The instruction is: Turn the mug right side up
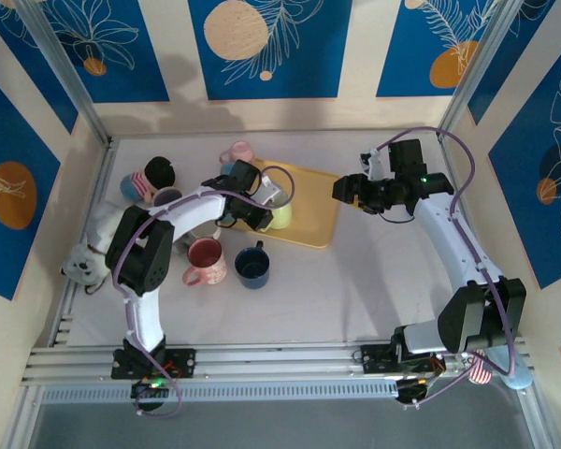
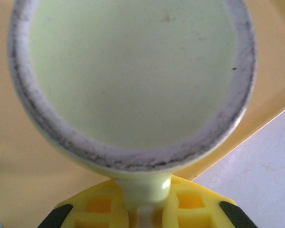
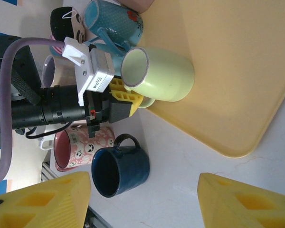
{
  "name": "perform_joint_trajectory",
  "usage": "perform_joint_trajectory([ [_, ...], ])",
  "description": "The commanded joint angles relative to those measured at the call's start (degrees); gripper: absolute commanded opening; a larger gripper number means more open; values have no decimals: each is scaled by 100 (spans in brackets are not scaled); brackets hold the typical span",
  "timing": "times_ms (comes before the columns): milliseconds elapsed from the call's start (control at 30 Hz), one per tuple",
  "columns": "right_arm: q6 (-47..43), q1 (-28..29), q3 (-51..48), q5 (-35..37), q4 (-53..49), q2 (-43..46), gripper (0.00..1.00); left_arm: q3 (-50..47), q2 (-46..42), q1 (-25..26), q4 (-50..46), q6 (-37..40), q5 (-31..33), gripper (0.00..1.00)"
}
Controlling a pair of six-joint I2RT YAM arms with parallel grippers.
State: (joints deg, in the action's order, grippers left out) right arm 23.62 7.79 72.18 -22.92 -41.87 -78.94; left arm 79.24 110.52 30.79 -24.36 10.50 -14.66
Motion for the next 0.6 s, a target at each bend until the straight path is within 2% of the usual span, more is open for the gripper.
perform_joint_trajectory([
  [0, -8, -37, -146, -234, 39, 158, 62, 169, -527, 46, 317, -81, -287, 0],
  [167, 43, -106, -325, -527, 280, 263, 62, 56, -1161, 50, 557, -132, -531, 0],
  [367, 171, -232, -533, -1258, 755, 449, 61, -214, -2041, -39, 1061, -657, -605, 0],
  [567, 438, -240, -700, -2059, 1461, 654, 60, -578, -2851, -359, 1882, -1916, -1184, 0],
])
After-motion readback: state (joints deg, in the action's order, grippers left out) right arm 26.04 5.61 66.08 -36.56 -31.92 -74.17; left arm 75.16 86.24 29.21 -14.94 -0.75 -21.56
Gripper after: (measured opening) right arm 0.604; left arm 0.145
